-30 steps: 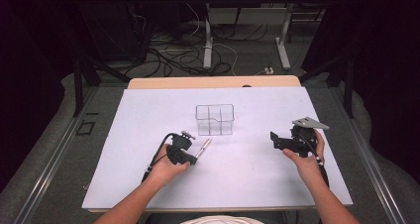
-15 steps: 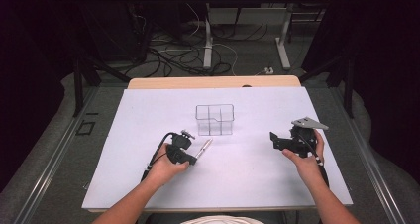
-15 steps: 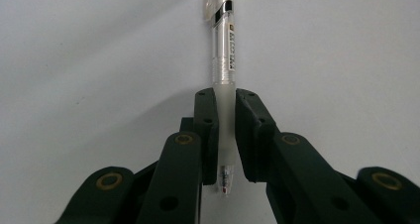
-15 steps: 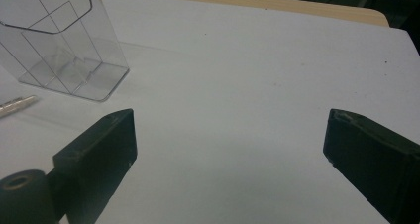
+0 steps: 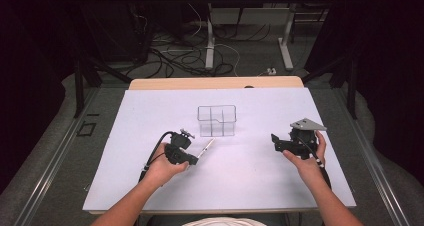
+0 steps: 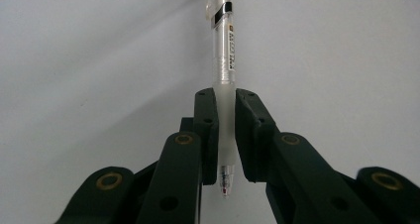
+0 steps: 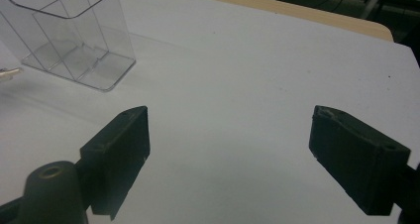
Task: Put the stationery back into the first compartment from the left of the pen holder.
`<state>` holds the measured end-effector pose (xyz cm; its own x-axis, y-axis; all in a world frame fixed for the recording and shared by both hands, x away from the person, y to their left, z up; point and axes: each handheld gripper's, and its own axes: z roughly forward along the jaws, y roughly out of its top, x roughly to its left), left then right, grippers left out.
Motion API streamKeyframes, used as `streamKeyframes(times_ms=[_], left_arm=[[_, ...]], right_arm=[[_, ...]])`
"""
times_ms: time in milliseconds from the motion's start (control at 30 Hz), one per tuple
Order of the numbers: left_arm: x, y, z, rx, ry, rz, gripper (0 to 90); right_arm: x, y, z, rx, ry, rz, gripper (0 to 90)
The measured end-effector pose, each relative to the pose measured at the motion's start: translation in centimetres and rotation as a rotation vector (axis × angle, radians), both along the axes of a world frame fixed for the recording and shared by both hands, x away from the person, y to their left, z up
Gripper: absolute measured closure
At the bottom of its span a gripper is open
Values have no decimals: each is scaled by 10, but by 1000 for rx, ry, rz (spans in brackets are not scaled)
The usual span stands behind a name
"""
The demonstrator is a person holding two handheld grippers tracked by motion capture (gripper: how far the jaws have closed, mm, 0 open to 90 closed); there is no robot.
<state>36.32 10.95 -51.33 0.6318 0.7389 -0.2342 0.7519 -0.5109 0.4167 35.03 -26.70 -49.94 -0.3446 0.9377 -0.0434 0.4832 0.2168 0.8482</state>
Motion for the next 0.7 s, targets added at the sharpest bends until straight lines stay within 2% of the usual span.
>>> streamKeyframes(times_ms=[200, 333, 500, 700], left_arm=[[-3, 0, 7, -17, -2, -6, 800], [-6, 0, 10, -23, -12, -18, 800], [-9, -1, 13, -30, -11, -23, 801], [-9, -1, 15, -34, -9, -32, 801]], right_arm=[[-2, 7, 1, -33, -8, 61, 228], [-3, 15, 1, -86, -29, 114, 259], [-5, 24, 0, -138, -35, 188, 290], [-7, 35, 0, -215, -44, 232, 331]])
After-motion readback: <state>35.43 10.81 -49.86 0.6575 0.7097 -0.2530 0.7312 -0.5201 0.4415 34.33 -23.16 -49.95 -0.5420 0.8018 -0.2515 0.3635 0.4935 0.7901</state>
